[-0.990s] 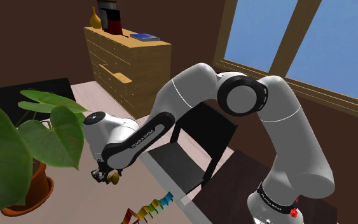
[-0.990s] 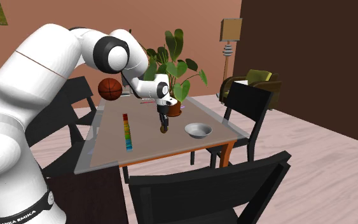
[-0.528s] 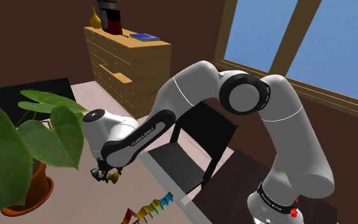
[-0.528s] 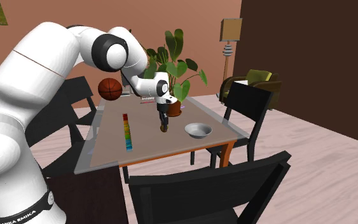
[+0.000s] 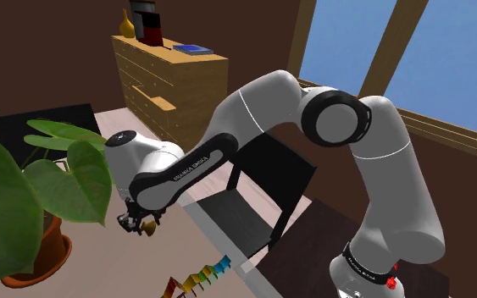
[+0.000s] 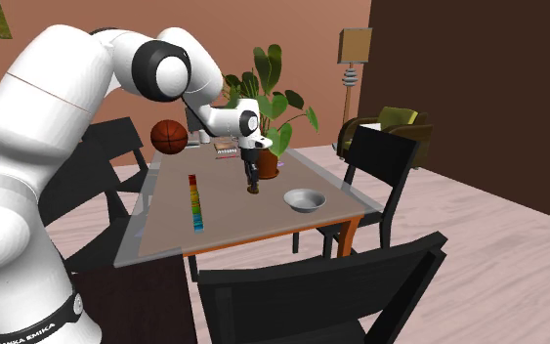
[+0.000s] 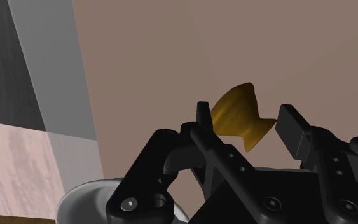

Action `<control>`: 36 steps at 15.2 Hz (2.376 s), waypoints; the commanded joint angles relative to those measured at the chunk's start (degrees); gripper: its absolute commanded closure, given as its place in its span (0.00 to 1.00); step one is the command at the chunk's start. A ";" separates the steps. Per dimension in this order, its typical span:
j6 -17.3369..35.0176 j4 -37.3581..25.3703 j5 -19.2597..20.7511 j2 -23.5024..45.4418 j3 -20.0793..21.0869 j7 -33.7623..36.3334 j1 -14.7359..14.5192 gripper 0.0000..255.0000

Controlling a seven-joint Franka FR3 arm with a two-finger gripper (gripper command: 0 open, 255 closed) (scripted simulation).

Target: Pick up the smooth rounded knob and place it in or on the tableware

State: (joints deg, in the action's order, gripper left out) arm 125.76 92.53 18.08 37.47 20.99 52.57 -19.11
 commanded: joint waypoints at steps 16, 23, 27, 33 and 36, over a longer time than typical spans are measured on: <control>-8.95 -7.19 -2.20 -2.30 0.34 -5.97 3.21 1.00; -14.45 -20.83 -1.90 5.25 -1.74 -13.69 6.29 1.00; -19.48 -33.02 -1.67 11.92 -2.98 -18.27 7.11 1.00; 7.99 -8.19 -8.13 5.05 2.37 -22.69 17.71 0.00; 23.58 -0.98 -13.33 8.32 7.67 -30.63 25.04 0.00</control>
State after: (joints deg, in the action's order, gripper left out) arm 143.31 89.23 6.63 44.45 26.79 25.12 3.20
